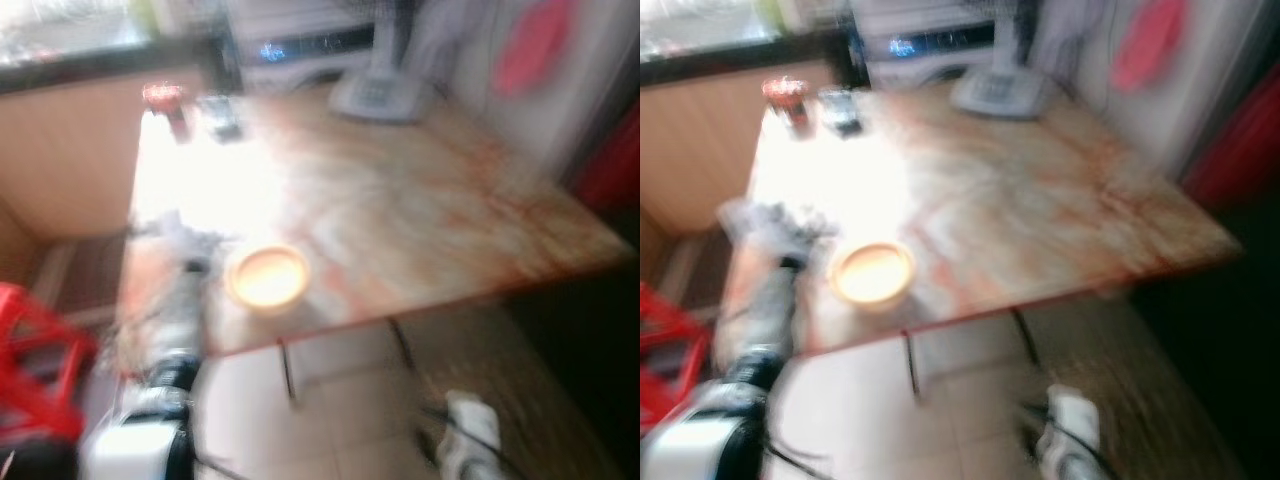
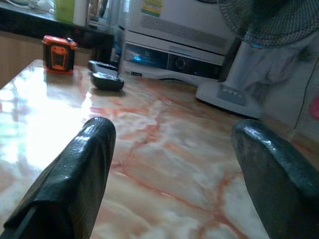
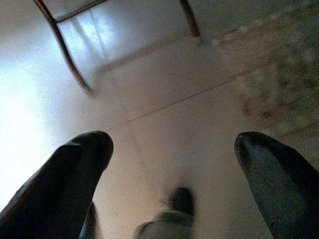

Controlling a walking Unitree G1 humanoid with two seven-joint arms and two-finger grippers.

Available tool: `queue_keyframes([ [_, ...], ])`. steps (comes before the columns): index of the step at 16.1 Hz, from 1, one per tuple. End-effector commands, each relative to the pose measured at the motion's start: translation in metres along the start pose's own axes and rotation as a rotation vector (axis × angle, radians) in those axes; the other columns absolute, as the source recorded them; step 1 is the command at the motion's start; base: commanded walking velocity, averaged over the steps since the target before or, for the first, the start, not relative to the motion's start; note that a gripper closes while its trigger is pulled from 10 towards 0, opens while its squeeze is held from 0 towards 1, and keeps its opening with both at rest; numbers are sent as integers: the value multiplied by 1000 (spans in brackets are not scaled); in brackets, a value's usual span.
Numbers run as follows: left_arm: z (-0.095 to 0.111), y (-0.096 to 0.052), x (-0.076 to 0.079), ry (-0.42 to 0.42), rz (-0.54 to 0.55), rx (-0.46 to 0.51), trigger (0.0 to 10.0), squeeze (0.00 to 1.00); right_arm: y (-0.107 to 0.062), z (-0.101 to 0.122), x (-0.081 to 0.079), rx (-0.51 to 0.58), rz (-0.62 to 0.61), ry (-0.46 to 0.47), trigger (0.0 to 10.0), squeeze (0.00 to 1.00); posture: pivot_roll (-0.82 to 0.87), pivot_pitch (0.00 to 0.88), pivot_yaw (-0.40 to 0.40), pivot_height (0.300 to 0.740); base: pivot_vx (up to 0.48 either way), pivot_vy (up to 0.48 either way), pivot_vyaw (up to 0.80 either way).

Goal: Restocking fridge

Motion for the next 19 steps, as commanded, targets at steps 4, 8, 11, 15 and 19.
queue_keyframes([
  [4,0,-7,-31,59,64,-14,10000,0,4,1,-21,2,49,8,10000,0,147,0,43,740,0,0,0],
  [8,-20,-14,-28,97,8,-112,10000,0,4,2,-21,2,51,6,10000,0,149,0,41,740,0,0,0],
  [11,-34,-20,-36,-73,73,-169,10000,0,4,2,-22,2,55,4,10000,0,146,0,40,740,0,0,0],
  [15,-44,-20,-30,-226,23,-215,10000,0,4,2,-21,1,52,3,10000,0,147,0,38,740,0,0,0],
  [19,-49,-21,-26,-234,-3,-253,10000,1000,4,2,-21,1,52,0,10000,0,143,0,36,740,0,0,0],
])
Point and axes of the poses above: a point about 5 cm out from each wrist's last joint towards the gripper, its own y axis pointing out of the wrist towards the gripper, its own z axis along the axis of the wrist's last joint, x = y × z, the point moved 4 cm from there along y, pointing out of the wrist towards the gripper, and after that the axes turned 9 degrees about y, right-handed, at the moved point
